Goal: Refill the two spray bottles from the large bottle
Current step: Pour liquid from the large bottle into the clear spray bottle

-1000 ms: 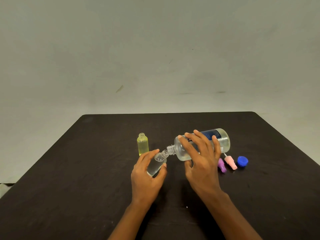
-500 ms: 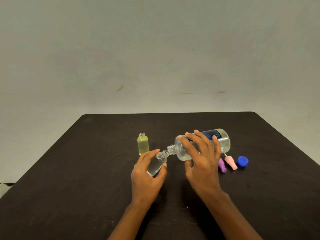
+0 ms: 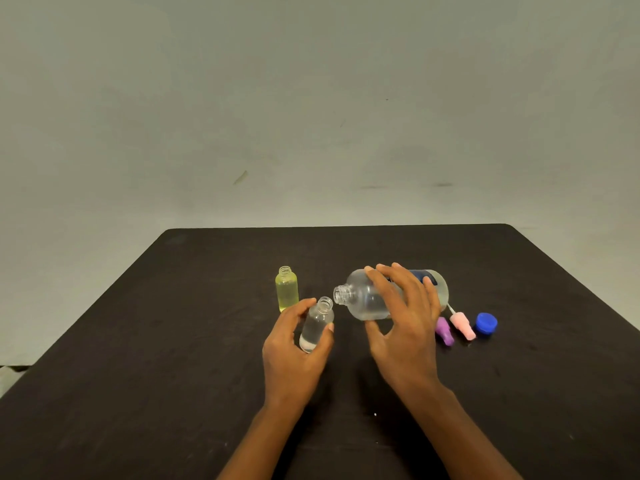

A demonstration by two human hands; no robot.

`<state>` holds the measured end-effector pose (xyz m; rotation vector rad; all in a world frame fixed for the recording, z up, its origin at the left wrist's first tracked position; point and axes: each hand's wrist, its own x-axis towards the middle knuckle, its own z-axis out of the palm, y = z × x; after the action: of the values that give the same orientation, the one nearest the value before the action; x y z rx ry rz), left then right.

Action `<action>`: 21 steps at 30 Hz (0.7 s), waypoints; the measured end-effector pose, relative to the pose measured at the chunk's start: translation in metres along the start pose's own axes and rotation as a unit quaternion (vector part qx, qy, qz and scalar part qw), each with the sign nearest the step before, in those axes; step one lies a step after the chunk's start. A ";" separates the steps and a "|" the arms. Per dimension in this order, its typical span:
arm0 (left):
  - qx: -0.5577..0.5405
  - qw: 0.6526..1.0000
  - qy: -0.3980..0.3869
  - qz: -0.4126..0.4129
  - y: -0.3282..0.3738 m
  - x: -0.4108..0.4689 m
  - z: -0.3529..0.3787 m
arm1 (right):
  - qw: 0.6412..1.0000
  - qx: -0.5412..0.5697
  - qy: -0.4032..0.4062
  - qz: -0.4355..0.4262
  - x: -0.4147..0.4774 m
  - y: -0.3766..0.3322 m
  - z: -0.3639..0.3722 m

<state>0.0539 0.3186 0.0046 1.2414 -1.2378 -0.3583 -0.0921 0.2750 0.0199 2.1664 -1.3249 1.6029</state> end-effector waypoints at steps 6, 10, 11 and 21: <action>-0.018 0.999 0.017 -0.043 -0.002 0.001 0.001 | 0.979 0.148 0.047 0.136 0.004 -0.007 -0.009; -0.030 0.997 0.021 -0.066 -0.003 0.001 0.001 | 0.961 0.177 0.047 0.205 0.005 -0.010 -0.013; -0.030 0.997 0.019 -0.070 -0.003 0.001 0.001 | 0.959 0.182 0.042 0.213 0.005 -0.010 -0.013; -0.042 0.994 0.014 -0.099 -0.004 0.004 0.001 | 0.936 0.211 -0.008 0.281 0.003 -0.006 -0.008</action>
<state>0.0560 0.3140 0.0033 1.2943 -1.0674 -0.5298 -0.0935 0.2811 0.0276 2.1250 -1.8769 2.2620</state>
